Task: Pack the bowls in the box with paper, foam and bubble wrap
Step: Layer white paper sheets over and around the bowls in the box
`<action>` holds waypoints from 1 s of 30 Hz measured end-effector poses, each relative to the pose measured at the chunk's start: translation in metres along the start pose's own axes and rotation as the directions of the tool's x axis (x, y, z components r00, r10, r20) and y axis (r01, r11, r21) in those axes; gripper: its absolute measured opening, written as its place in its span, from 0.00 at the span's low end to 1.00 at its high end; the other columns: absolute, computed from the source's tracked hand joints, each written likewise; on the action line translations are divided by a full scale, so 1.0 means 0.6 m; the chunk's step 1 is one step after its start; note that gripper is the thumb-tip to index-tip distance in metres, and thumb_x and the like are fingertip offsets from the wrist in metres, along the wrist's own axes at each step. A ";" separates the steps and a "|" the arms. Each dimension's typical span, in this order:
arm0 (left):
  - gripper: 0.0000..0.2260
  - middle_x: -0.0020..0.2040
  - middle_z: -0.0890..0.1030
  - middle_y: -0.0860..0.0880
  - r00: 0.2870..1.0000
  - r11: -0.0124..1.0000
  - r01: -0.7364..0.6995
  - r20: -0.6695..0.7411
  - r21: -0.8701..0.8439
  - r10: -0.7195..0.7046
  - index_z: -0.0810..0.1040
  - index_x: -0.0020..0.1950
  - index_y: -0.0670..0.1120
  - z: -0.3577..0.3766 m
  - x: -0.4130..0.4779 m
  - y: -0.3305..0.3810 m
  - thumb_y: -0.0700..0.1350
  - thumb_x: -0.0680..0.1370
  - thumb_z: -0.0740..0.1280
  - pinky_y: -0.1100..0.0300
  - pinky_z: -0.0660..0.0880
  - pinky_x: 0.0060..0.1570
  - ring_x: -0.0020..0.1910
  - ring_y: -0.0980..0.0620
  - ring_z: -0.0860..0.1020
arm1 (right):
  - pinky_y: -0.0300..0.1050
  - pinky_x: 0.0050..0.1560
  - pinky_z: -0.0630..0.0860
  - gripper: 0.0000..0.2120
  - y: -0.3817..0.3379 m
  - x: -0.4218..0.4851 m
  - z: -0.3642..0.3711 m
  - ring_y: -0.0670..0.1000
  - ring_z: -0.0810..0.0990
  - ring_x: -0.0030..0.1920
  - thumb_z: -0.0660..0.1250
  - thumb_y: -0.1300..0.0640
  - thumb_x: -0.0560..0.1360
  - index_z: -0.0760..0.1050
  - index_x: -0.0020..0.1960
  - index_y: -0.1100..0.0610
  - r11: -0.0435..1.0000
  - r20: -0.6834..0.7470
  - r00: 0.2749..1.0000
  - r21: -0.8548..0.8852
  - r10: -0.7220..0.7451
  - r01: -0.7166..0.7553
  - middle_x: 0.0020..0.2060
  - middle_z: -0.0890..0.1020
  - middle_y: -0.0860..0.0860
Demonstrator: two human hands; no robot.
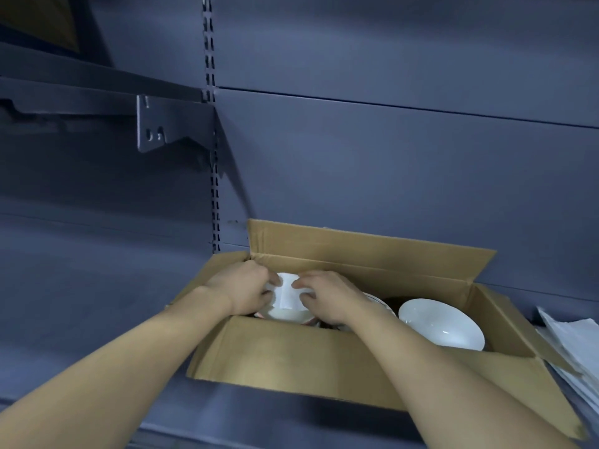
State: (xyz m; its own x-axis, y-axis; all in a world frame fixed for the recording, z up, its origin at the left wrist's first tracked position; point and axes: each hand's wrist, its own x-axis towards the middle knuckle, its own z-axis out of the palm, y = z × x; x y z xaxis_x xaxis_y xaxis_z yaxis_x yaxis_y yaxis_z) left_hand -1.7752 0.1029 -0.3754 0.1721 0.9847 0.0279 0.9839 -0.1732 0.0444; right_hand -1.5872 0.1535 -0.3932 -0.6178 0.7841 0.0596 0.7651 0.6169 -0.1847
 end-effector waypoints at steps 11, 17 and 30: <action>0.18 0.59 0.82 0.50 0.997 0.988 -0.010 -0.083 -0.157 -0.003 0.71 0.71 0.56 -0.010 -0.012 0.008 0.48 0.80 0.59 0.55 0.74 0.53 0.58 0.49 0.77 | 0.48 0.70 0.65 0.20 -0.008 -0.007 -0.008 0.52 0.67 0.72 0.52 0.53 0.83 0.68 0.74 0.50 0.997 -0.003 1.000 0.074 0.004 -0.003 0.74 0.68 0.48; 0.19 0.68 0.77 0.51 0.999 0.996 0.047 -0.013 -0.082 -0.048 0.72 0.72 0.55 -0.004 -0.010 0.008 0.51 0.81 0.58 0.58 0.73 0.61 0.65 0.50 0.75 | 0.53 0.65 0.70 0.18 -0.011 -0.010 -0.001 0.57 0.70 0.68 0.52 0.55 0.82 0.73 0.68 0.55 0.999 0.070 0.997 0.018 0.033 -0.035 0.69 0.72 0.53; 0.22 0.76 0.66 0.55 0.984 0.981 0.018 -0.172 -0.191 -0.052 0.67 0.74 0.58 -0.021 -0.029 0.029 0.56 0.79 0.60 0.52 0.64 0.72 0.75 0.53 0.62 | 0.48 0.64 0.69 0.18 -0.014 -0.025 -0.013 0.53 0.71 0.67 0.54 0.52 0.82 0.73 0.68 0.51 0.987 -0.100 0.992 0.149 0.075 -0.060 0.68 0.73 0.50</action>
State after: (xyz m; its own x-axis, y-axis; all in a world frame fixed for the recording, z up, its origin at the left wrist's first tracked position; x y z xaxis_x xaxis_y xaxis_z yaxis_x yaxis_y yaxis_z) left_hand -1.7618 0.0823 -0.3628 0.1100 0.9742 0.1973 0.9594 -0.1559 0.2350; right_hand -1.5827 0.1372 -0.3847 -0.5374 0.8311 0.1429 0.7650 0.5517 -0.3322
